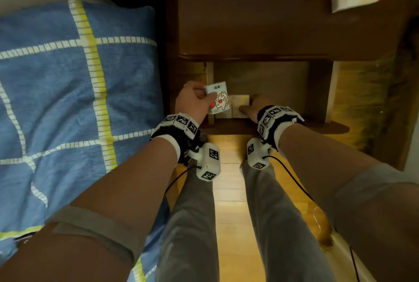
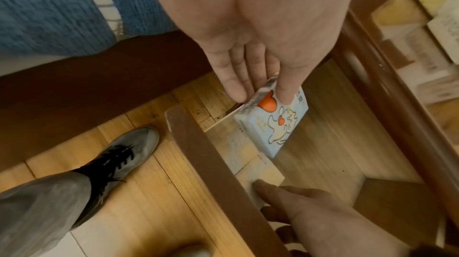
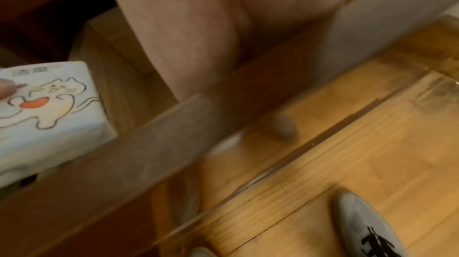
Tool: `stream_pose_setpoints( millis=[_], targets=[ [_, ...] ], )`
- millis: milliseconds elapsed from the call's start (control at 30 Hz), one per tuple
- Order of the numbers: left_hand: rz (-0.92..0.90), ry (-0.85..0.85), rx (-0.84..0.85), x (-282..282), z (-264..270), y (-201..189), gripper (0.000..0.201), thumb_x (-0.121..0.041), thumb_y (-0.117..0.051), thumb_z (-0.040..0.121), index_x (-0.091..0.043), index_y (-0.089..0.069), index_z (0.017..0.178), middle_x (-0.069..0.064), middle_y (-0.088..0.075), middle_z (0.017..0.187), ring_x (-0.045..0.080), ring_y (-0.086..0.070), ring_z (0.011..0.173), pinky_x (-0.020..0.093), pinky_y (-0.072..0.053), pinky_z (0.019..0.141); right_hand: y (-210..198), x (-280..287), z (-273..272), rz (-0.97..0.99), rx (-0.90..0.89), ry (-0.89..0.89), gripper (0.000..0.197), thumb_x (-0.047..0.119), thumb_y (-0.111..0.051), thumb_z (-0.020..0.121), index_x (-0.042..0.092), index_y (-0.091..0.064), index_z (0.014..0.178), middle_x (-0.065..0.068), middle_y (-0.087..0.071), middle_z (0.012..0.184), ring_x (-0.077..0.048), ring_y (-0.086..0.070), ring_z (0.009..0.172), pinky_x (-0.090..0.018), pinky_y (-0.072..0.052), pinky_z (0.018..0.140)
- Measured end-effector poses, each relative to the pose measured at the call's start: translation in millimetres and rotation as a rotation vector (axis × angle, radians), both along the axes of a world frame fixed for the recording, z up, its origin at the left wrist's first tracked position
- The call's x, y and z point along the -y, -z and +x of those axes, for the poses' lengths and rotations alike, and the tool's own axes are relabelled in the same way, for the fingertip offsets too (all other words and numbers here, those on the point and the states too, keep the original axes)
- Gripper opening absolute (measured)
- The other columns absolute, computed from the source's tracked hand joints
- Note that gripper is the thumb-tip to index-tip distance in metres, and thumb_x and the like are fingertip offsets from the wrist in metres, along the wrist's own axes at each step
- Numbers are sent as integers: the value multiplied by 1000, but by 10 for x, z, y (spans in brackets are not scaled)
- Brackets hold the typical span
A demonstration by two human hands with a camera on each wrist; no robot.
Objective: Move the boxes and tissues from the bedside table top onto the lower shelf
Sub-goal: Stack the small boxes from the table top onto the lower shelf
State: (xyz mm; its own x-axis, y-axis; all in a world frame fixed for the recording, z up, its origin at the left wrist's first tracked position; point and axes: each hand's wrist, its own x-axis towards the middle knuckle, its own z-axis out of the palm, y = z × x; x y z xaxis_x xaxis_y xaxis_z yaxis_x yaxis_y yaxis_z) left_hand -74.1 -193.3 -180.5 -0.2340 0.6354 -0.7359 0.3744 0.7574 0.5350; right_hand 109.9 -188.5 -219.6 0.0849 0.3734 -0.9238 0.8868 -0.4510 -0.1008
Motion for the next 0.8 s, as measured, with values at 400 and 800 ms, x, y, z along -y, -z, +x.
stream_pose_setpoints(
  millis=[400, 800],
  targets=[
    [-10, 31, 128, -161, 42, -117, 25, -28, -84, 72, -30, -66, 88, 0, -73, 93, 20, -74, 91, 44, -62, 82, -523, -116, -38, 151, -466, 769, 36, 26, -61, 93, 22, -60, 129, 2, -69, 109, -17, -66, 100, -25, -53, 72],
    [-5, 85, -86, -69, -186, -27, 34, -23, -59, 91, -20, -60, 125, -2, -68, 110, 19, -65, 98, 33, -53, 88, -51, -400, -293, 349, -108, 375, 45, 30, -55, 98, 5, -48, 134, -15, -63, 126, -32, -61, 113, -36, -48, 89]
  ],
)
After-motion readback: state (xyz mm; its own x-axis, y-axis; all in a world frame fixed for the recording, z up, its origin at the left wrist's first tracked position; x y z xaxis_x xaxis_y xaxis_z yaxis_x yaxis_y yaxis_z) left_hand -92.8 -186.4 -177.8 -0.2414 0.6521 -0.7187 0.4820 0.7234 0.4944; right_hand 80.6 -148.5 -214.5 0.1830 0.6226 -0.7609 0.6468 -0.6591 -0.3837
